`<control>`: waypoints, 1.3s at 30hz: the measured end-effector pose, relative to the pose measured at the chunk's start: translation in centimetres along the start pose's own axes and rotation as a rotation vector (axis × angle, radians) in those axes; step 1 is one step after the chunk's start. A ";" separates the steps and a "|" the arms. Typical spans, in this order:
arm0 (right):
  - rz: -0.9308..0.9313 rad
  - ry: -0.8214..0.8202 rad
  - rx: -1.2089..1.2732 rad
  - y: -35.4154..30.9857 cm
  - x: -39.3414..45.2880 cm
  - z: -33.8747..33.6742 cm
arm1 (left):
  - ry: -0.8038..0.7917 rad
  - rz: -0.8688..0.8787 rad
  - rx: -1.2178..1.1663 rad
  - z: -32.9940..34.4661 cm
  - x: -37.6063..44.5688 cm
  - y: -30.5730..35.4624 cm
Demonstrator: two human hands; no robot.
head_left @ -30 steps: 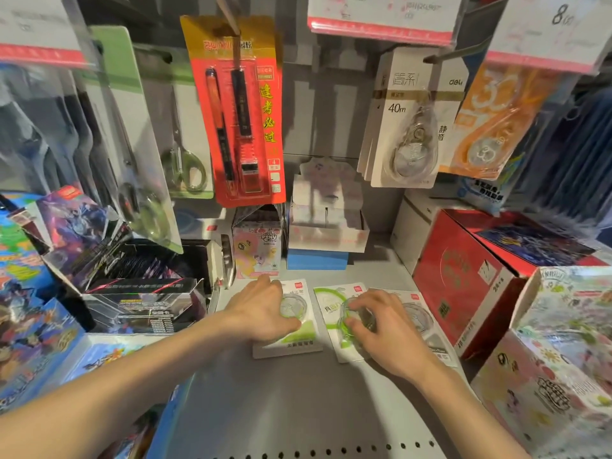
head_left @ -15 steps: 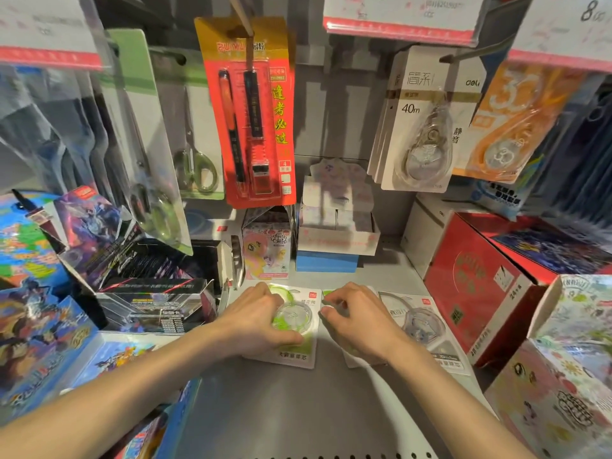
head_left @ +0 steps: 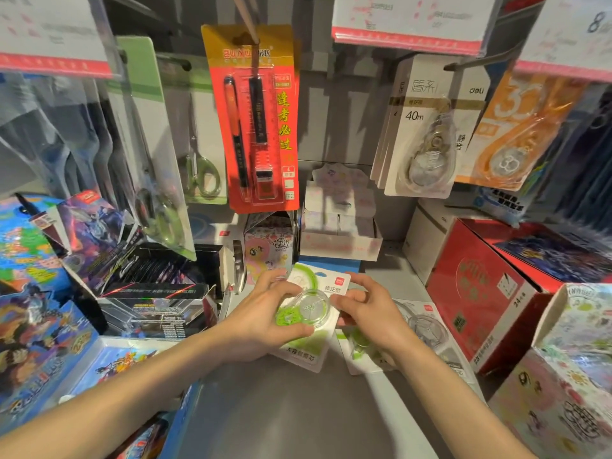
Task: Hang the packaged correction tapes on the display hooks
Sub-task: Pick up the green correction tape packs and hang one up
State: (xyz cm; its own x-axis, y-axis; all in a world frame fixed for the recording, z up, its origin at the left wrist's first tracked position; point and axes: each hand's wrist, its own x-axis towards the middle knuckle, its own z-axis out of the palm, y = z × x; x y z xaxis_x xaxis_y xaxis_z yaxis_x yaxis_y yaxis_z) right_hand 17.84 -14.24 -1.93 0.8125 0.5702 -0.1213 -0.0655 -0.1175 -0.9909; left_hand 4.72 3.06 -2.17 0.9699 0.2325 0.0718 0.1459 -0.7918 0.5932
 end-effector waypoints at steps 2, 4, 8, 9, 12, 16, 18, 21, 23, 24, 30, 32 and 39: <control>-0.008 0.004 0.112 -0.3 -0.3 -0.3 | 0.052 -0.031 -0.109 -0.1 -0.1 0.5; -0.041 0.012 0.120 -0.5 -0.7 -0.9 | 0.116 -0.080 -0.276 -0.5 -0.2 1.1; -0.106 0.014 0.160 -0.9 -0.8 -2.0 | 0.112 -0.206 -0.581 -1.0 -0.1 2.2; -0.123 0.011 0.166 -1.0 -0.8 -2.1 | 0.087 -0.225 -0.630 -1.1 -0.1 2.3; -0.173 -0.045 0.077 -1.3 -0.7 -2.3 | 0.037 -0.245 -0.685 -1.4 -0.3 2.6; -0.245 0.000 -0.476 -1.3 -0.4 -4.3 | 0.121 -0.235 -0.598 -2.1 -0.7 2.3; -0.253 0.063 -0.735 -1.0 -0.7 -5.3 | 0.170 -0.247 -0.537 -2.3 -0.8 1.7; -0.201 0.031 -1.046 0.2 -1.6 -5.1 | 0.193 -0.269 -0.498 -2.2 -0.9 1.2; -0.151 -0.021 -1.189 1.1 -1.9 -4.1 | 0.207 -0.278 -0.473 -1.9 -0.9 1.1; -0.130 -0.028 -1.232 1.4 -1.9 -3.6 | 0.214 -0.285 -0.461 -1.7 -0.8 1.1; -0.078 -0.025 -1.367 1.2 -1.8 -2.0 | 0.209 -0.310 -0.468 -1.6 -0.7 1.1; -0.077 -0.006 -1.357 0.9 -1.8 -1.9 | 0.205 -0.318 -0.478 -1.6 -0.9 1.0; -0.099 0.131 -1.060 0.1 -1.8 -3.0 | 0.169 -0.373 -0.536 -1.8 -1.6 0.8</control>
State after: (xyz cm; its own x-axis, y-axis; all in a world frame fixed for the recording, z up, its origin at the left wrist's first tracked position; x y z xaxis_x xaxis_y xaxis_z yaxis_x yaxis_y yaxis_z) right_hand 18.13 -17.70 -1.59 0.8467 0.5314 0.0263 0.4889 -0.7576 -0.4324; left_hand 2.98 3.11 -0.41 0.8231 0.5558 -0.1164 0.3061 -0.2615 0.9154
